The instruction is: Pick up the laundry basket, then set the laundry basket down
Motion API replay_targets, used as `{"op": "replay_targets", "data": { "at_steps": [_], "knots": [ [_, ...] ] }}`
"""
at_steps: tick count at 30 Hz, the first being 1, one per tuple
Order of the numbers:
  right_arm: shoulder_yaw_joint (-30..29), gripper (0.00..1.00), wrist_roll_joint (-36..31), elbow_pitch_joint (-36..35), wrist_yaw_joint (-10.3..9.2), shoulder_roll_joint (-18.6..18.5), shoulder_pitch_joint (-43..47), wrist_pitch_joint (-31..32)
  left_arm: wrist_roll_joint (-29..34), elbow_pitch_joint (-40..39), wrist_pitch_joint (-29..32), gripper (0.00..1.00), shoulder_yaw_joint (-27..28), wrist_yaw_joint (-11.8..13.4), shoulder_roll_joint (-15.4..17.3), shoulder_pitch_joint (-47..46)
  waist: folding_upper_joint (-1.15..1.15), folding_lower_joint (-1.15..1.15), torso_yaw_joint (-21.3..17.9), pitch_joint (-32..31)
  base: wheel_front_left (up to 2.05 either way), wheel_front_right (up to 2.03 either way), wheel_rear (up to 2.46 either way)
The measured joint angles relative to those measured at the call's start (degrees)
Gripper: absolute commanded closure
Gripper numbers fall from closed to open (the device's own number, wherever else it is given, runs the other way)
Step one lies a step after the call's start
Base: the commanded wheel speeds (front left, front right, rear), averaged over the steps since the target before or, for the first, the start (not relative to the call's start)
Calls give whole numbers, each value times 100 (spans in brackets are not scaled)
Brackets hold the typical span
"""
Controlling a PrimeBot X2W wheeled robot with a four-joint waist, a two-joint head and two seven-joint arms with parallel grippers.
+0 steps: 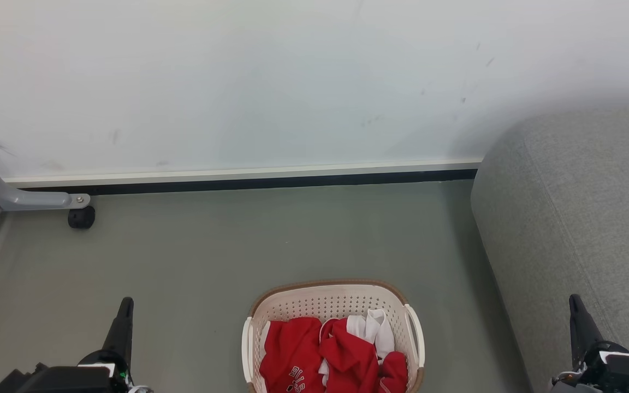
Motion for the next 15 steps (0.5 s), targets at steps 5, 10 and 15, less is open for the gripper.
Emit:
{"op": "replay_targets", "data": {
  "at_steps": [5,10,15],
  "knots": [
    [0,100,0,0,0,0,0,0,0,0,0,100,0,0,-1,0,0,0,0,0,0,0,0],
    [0,100,0,0,0,0,0,0,0,0,0,100,0,0,-1,0,0,0,0,0,0,0,0],
    [0,100,0,0,0,0,0,0,0,1,0,100,0,0,-1,0,0,0,0,0,0,0,0]
  ]
}}
